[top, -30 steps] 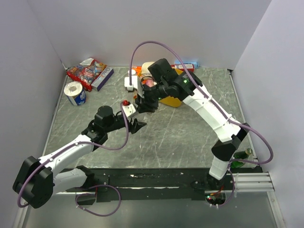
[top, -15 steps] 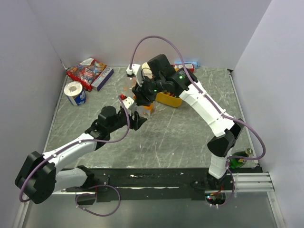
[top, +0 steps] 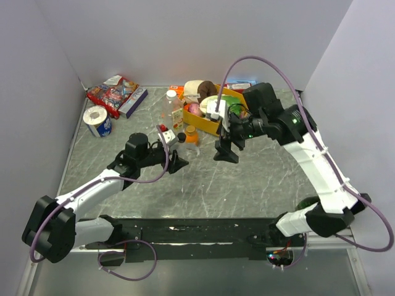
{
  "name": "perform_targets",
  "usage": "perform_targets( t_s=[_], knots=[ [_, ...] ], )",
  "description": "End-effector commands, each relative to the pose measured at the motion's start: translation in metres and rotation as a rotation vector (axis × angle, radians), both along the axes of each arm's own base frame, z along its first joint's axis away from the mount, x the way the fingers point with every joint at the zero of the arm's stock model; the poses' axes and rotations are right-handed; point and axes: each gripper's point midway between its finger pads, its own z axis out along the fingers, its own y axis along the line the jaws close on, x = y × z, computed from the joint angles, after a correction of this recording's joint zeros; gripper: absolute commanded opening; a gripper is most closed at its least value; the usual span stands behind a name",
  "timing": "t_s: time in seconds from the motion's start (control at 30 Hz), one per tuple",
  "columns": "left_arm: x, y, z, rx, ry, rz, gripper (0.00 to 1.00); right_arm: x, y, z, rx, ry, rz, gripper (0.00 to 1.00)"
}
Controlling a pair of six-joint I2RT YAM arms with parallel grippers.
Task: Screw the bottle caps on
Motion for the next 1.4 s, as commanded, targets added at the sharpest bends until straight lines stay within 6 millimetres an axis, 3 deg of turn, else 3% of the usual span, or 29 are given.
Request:
perform_targets(
  t_s=[0.0,0.03,0.07,0.1,0.17,0.3,0.5,0.6,0.97,1.37],
  knots=[
    [-0.025,-0.016,0.042,0.003,-0.154,-0.287,0.01,0.019,0.031,0.022,0.113,-0.142,0.115,1.00],
    [-0.030,-0.016,0.037,0.020,-0.125,-0.313,0.01,0.020,0.036,0.024,0.122,-0.129,0.120,1.00],
    [-0.032,-0.017,0.045,0.026,-0.168,-0.354,0.01,0.027,0.044,0.018,0.117,-0.098,0.125,1.00],
    [-0.032,-0.018,0.047,0.029,-0.173,-0.366,0.01,0.025,0.051,0.029,0.153,-0.089,0.152,0.99],
    [-0.033,-0.017,0.049,0.047,-0.181,-0.384,0.01,0.031,0.064,0.032,0.176,-0.061,0.170,1.00],
    [-0.031,-0.017,0.057,0.060,-0.226,-0.388,0.01,0.027,0.080,0.028,0.182,-0.004,0.210,1.00],
    [-0.030,-0.018,0.061,0.056,-0.228,-0.385,0.01,0.003,0.092,0.025,0.197,0.023,0.314,1.00],
    [-0.029,-0.019,0.061,0.049,-0.220,-0.378,0.01,-0.008,0.094,0.021,0.189,0.018,0.347,1.00],
    [-0.022,-0.022,0.072,-0.061,-0.104,-0.307,0.01,-0.006,0.088,0.011,0.131,0.016,0.307,1.00],
    [0.011,-0.002,0.070,-0.165,0.058,-0.171,0.01,-0.013,0.064,0.002,0.083,-0.018,0.249,1.00]
  ],
)
